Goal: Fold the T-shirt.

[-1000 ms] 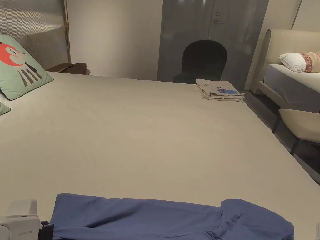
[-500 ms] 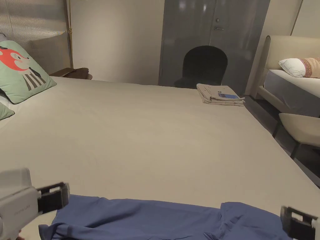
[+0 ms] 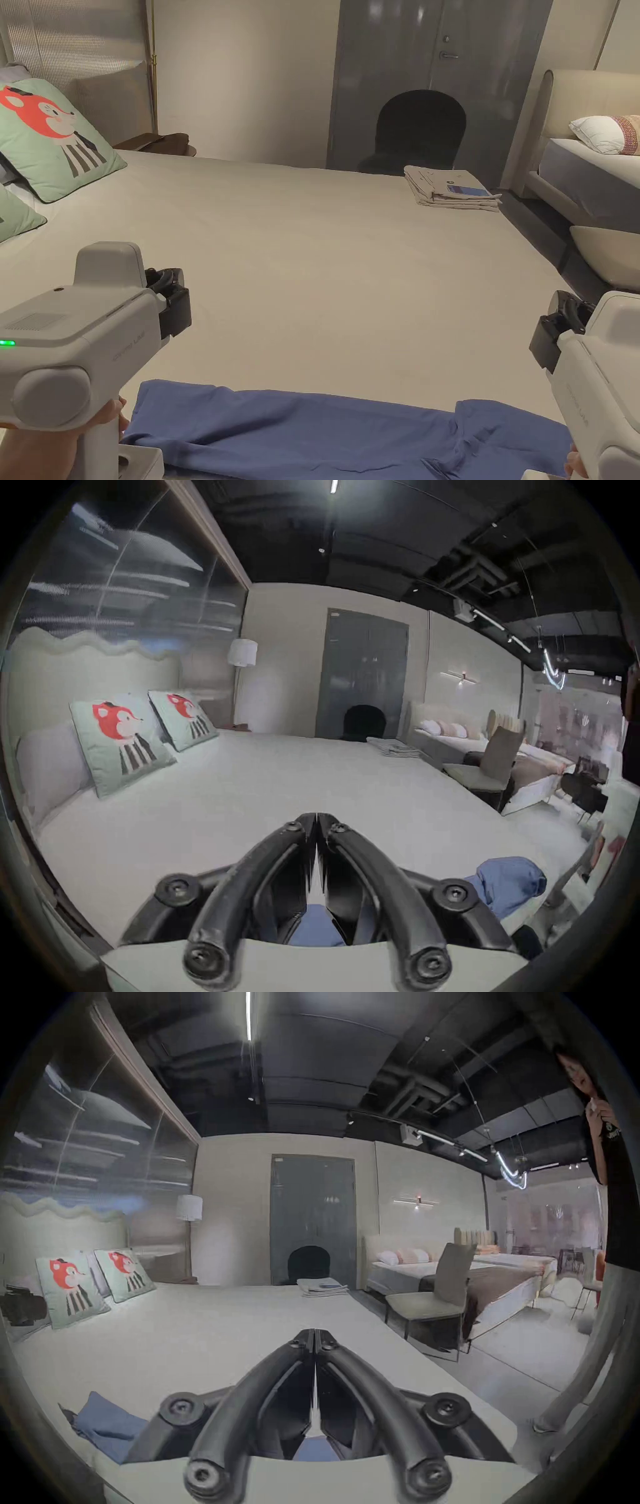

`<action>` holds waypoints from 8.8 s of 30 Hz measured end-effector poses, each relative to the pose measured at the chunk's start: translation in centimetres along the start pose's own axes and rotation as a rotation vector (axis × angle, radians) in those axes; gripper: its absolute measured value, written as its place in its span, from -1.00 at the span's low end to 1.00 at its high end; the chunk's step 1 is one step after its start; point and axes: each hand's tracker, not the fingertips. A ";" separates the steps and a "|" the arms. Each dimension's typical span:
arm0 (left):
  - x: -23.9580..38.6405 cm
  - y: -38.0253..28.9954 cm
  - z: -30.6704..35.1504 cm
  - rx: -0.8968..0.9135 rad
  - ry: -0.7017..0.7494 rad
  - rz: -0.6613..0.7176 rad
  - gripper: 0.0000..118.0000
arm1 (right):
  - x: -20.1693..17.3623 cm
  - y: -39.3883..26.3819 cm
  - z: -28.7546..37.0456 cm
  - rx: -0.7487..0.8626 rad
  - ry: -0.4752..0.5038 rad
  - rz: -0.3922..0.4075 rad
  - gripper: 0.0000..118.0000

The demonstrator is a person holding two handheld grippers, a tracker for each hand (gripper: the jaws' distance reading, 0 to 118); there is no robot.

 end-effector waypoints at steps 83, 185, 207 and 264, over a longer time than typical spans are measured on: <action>0.0 -9.9 -13.7 -0.484 -0.270 0.463 0.86 | 0.7 -4.7 -1.1 -0.205 0.065 -0.097 -0.99; 9.7 -13.1 -16.8 -0.652 -0.431 0.473 -0.09 | 2.9 -5.4 1.1 -0.211 0.078 -0.147 -0.99; 16.6 -16.8 -11.0 -0.483 -0.365 -0.130 -0.97 | 3.1 -6.1 0.7 -0.235 0.100 -0.179 -0.99; -10.4 -15.1 -16.0 -0.673 -0.506 0.832 -0.67 | -11.5 -10.2 -11.2 -0.805 0.556 -0.121 -0.99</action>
